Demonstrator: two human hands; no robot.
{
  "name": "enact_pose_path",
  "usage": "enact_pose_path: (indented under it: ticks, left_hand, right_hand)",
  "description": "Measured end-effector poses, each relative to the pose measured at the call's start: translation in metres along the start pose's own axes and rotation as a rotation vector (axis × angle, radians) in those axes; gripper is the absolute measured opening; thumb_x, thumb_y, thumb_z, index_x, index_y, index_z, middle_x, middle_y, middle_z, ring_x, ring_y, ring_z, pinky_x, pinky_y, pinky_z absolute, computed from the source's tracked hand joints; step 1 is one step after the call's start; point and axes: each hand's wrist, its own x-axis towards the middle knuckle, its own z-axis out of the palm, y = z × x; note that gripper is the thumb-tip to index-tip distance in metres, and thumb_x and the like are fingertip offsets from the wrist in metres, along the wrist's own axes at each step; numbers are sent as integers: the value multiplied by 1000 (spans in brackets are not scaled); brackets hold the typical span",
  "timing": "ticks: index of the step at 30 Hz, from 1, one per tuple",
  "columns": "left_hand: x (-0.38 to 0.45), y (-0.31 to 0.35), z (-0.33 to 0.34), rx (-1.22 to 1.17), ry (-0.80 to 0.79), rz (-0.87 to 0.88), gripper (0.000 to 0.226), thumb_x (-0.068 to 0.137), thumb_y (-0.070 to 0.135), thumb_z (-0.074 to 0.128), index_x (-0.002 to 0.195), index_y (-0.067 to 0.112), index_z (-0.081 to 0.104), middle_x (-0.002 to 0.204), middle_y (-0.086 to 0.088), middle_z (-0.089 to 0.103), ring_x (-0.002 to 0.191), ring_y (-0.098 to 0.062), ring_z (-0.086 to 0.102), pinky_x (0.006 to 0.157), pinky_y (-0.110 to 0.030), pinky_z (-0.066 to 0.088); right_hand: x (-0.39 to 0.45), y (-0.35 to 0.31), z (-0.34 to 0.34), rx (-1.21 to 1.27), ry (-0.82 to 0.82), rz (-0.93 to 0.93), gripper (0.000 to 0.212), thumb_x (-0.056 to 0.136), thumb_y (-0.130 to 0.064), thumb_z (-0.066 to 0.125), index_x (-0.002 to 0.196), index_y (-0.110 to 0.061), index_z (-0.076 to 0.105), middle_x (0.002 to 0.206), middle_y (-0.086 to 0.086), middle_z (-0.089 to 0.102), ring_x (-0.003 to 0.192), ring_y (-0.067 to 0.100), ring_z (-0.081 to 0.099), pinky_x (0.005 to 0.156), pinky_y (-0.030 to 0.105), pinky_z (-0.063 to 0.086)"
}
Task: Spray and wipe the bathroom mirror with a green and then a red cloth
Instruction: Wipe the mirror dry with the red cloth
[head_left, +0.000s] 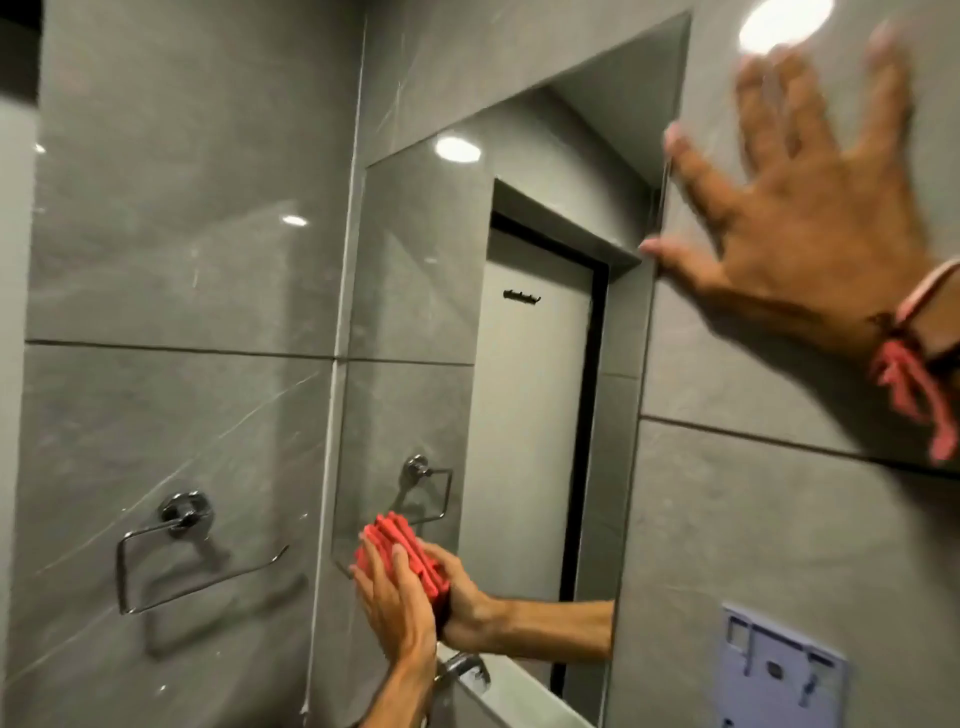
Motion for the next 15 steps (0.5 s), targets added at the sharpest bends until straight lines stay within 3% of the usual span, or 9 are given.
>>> enact_pose_path:
  ticks: [4,7,12,15]
  left_hand:
    - [-39,82,14,-173,12,69,55,107,30,38,159,26,22,170,-11,18,158,-23,13,128,-40,11]
    - [-71,172,26,-222,-23,423,61,99,48,29,158,36,21,171,-2,14,159,-17,10,129,-44,12]
    - [-81,326,57,-125,-104,1069,58,100,54,29,156,45,18,172,1,11,159,-17,6,128,-46,9]
    - [-30,383,69,-47,-61,1253,58,101,54,32,157,40,24,171,-5,14,158,-25,13,126,-52,20]
  right_hand:
    - [-23,7,-11,-72,-50,-21,90,91,-82,4,166,-34,7,175,20,-1,164,37,4,125,72,4]
    - [-31,17,-11,-118,-58,-39,90,90,-83,4,166,-35,1,175,18,-5,164,35,2,125,73,2]
    - [-36,23,-7,-136,-29,-35,91,89,-81,4,166,-33,2,175,19,-1,164,36,6,124,74,4]
    - [-32,20,2,-169,33,-47,90,90,-82,7,166,-33,7,175,19,3,163,38,9,123,75,5]
